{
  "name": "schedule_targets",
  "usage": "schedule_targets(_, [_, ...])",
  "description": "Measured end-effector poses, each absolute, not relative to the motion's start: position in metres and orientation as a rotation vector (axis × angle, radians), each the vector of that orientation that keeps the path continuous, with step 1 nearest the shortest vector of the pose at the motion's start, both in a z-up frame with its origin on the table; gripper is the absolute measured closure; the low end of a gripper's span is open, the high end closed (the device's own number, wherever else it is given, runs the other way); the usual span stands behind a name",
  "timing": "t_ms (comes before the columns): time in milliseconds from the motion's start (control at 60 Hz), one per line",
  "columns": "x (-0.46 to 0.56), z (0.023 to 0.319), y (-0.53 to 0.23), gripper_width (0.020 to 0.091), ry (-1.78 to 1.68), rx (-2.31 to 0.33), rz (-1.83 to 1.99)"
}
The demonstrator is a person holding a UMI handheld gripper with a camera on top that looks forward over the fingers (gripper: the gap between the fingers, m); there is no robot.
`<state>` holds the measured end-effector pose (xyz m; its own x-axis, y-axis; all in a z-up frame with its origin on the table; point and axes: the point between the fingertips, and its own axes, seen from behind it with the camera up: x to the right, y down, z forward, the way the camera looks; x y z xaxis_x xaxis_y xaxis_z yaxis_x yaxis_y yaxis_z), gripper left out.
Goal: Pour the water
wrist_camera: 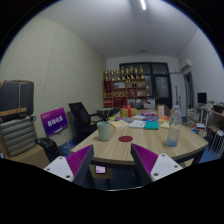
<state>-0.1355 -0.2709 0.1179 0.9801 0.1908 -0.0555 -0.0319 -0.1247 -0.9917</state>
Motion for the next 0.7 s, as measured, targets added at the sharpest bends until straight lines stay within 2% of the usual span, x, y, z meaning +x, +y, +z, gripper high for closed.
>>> schedule_targets(167, [-0.140,0.116,-0.266,0.0280,-0.133,-1.691,0.172])
schedule_targets(367, [-0.093,0.107,-0.249,0.0281,-0.126,-1.680,0.064])
schedule_targets(700, [0.078,0.126,-0.162,0.0284,0.062,-1.647,-0.070])
